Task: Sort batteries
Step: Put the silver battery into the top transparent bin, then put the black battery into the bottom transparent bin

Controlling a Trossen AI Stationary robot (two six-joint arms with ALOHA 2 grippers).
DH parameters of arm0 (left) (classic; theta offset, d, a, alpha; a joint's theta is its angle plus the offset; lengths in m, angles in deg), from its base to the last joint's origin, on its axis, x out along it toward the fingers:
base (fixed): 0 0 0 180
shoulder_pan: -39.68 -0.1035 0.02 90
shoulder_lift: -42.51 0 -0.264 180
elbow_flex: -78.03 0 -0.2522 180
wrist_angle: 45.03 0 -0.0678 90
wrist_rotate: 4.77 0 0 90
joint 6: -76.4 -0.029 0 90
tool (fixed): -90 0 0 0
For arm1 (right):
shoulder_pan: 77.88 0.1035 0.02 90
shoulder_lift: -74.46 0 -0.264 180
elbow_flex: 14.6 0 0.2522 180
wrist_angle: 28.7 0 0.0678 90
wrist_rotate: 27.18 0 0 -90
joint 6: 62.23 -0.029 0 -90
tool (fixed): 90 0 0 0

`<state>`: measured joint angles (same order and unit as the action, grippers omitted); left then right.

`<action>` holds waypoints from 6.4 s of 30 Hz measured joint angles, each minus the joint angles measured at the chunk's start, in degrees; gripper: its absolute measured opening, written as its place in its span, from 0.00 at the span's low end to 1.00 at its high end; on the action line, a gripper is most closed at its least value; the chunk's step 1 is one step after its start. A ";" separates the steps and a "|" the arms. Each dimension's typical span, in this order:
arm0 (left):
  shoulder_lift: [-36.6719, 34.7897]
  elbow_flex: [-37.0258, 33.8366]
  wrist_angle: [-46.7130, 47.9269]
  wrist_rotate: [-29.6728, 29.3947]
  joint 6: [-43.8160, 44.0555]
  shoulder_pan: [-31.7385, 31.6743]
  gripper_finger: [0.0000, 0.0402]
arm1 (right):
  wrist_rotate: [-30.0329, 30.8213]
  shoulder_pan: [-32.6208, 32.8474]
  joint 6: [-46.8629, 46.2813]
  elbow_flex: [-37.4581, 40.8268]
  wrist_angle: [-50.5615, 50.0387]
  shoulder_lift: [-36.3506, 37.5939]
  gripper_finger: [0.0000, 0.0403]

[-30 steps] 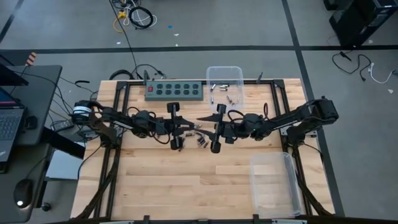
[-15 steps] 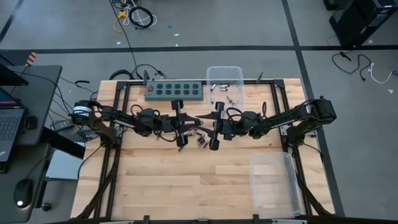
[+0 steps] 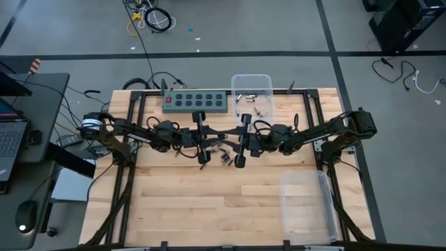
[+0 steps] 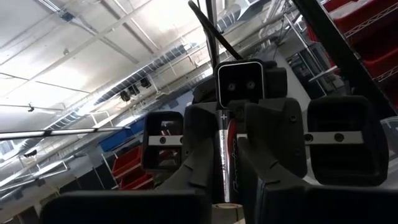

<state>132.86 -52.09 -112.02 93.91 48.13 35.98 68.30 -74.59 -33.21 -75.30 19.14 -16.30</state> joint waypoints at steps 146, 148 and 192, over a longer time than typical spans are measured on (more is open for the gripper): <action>-11.57 -3.72 83.41 -23.19 22.26 10.43 0.42 | 19.91 -6.69 -33.20 0.00 -75.92 28.04 0.21; -11.15 -3.74 83.60 -23.19 21.24 10.43 0.42 | 19.91 -6.69 -33.20 0.02 -76.20 28.06 0.21; -18.87 -10.54 107.29 -33.48 45.33 10.25 0.42 | 19.93 -10.62 -35.22 0.00 -73.46 28.06 0.21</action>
<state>113.99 -62.63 -4.73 60.44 93.46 46.23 88.23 -85.22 -68.43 -75.30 -54.31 11.77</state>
